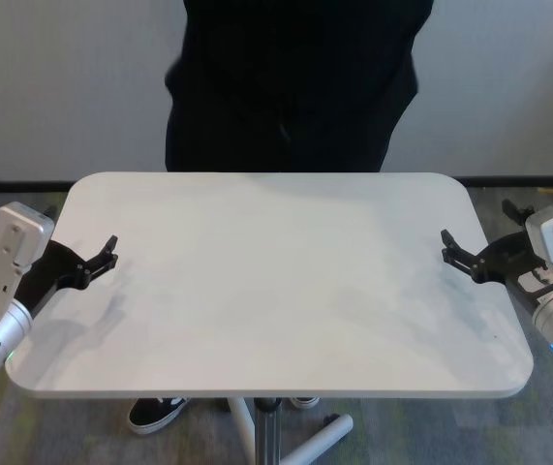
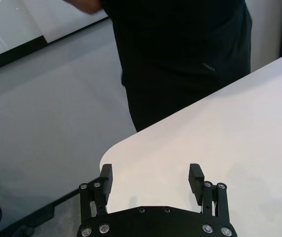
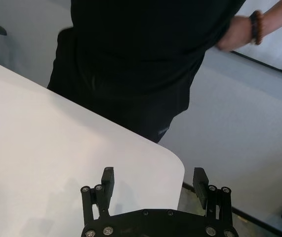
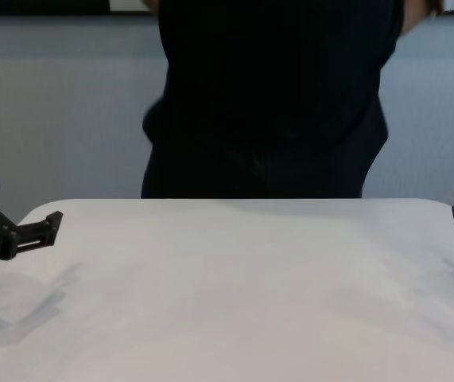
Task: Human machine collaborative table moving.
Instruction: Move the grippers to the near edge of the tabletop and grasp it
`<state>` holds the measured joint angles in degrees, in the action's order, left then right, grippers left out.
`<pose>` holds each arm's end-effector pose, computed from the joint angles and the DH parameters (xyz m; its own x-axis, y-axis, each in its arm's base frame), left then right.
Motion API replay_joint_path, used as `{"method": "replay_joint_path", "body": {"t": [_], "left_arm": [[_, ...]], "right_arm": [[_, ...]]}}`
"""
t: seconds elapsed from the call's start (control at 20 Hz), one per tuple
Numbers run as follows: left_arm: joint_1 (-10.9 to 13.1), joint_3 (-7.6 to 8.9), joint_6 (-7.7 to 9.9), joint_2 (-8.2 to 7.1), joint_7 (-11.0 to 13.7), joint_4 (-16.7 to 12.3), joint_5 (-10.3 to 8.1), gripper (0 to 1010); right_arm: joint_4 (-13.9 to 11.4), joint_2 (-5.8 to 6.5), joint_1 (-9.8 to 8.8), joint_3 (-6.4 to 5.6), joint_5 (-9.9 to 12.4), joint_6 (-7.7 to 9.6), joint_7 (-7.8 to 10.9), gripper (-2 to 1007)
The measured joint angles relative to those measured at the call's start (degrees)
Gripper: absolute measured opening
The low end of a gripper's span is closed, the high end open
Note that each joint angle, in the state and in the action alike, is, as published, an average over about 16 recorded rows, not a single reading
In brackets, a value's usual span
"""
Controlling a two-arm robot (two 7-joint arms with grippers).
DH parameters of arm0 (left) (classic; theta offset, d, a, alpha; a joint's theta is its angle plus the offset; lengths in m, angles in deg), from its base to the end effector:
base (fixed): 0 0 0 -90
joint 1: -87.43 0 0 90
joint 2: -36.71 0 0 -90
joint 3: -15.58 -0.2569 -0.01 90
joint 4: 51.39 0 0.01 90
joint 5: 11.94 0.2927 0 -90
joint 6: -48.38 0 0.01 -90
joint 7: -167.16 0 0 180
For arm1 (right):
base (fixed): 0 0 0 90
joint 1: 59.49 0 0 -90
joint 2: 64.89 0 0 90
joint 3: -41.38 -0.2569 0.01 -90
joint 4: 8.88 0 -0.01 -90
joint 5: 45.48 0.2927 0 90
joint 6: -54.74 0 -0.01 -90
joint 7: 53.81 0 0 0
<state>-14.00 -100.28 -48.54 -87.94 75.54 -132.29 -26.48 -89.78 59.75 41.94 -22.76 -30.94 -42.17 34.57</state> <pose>0.3375 0.0682 -0.2725 0.2922 0.8802 0.3739 -0.9552 0.2874 0.0701 0.3375 -0.0681 -0.2725 0.2923 -0.8803 0.3738 0.9552 0.2874 -0.0702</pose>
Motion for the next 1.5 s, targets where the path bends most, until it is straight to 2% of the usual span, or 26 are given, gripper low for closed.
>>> {"method": "replay_joint_path", "body": {"t": [1.5], "left_arm": [[0.0, 0.0, 0.0, 0.0, 0.0, 0.0, 0.0, 1000]], "right_arm": [[0.0, 0.0, 0.0, 0.0, 0.0, 0.0, 0.0, 1000]]}}
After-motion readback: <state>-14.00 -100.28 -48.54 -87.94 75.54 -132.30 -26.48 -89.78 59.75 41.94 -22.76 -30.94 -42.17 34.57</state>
